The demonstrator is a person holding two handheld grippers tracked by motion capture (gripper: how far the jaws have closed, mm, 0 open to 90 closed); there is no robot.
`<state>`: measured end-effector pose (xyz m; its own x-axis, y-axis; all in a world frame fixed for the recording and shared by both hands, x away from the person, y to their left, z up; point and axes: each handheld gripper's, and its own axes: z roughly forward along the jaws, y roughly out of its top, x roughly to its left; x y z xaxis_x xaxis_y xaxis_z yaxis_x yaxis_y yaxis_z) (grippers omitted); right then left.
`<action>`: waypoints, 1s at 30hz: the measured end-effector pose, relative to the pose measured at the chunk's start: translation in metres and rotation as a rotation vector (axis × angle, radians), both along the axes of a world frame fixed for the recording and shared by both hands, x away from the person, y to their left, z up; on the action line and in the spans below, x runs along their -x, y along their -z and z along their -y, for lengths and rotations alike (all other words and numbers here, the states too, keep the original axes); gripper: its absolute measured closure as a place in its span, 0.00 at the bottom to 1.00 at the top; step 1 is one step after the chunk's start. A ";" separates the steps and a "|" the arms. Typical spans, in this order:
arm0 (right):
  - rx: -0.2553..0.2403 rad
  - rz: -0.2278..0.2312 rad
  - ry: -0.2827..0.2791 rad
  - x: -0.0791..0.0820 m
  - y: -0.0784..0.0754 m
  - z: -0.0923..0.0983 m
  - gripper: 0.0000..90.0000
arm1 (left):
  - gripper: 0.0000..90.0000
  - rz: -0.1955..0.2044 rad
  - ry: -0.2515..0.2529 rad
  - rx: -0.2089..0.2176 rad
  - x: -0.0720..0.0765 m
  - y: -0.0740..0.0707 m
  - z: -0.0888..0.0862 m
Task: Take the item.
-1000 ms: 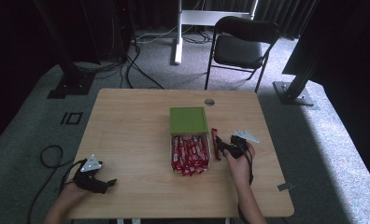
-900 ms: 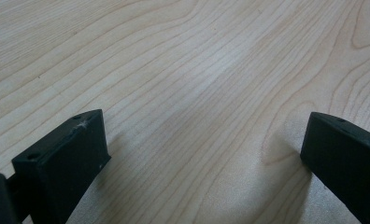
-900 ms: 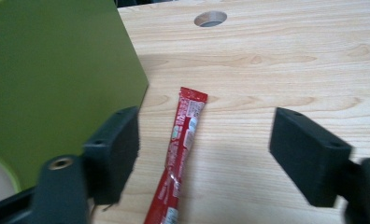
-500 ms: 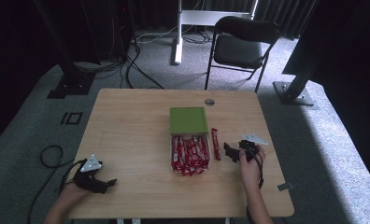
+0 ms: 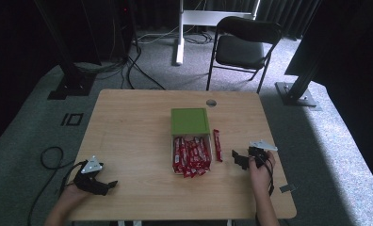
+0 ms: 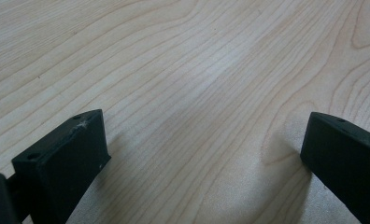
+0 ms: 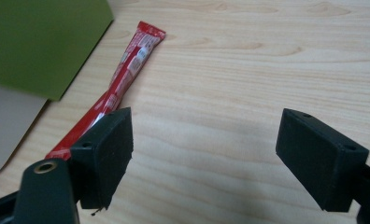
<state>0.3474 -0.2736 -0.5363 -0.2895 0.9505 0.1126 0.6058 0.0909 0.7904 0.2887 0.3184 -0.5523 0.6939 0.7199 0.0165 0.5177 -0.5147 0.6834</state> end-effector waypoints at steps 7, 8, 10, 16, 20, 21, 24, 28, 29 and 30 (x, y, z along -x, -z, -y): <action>0.040 -0.002 -0.007 0.009 0.005 0.019 0.21 | 0.02 -0.001 0.000 0.000 0.000 0.000 0.000; 0.045 0.000 -0.009 0.011 0.006 0.021 0.21 | 0.02 -0.001 0.000 0.001 0.000 0.000 0.000; 0.051 0.004 -0.015 0.012 0.006 0.023 0.21 | 0.02 -0.001 0.000 0.001 0.000 0.000 0.000; 0.067 0.035 -0.115 0.020 0.006 0.036 0.21 | 0.02 -0.001 -0.001 0.001 0.000 0.000 0.000; 0.070 0.046 -0.179 0.023 0.005 0.040 0.21 | 0.02 -0.001 -0.001 0.001 0.000 0.000 0.000; 0.077 0.035 -0.220 0.025 0.006 0.041 0.21 | 0.02 -0.001 -0.001 0.001 0.000 0.000 0.000; 0.091 0.025 -0.284 0.028 0.009 0.041 0.21 | 0.02 -0.001 -0.001 0.001 0.000 0.000 0.000; 0.074 0.014 -0.380 0.035 0.015 0.039 0.21 | 0.02 -0.001 -0.001 0.001 0.000 0.000 0.000; 0.075 0.012 -0.402 0.036 0.015 0.039 0.21 | 0.02 -0.001 -0.001 0.001 0.000 0.000 0.000; 0.077 0.017 -0.423 0.038 0.016 0.038 0.21 | 0.02 -0.001 -0.001 0.001 0.000 0.000 0.000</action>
<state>0.3094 -0.3116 -0.5522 -0.6570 0.7530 0.0376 0.4894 0.3881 0.7809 0.2886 0.3183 -0.5523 0.6935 0.7203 0.0152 0.5188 -0.5138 0.6833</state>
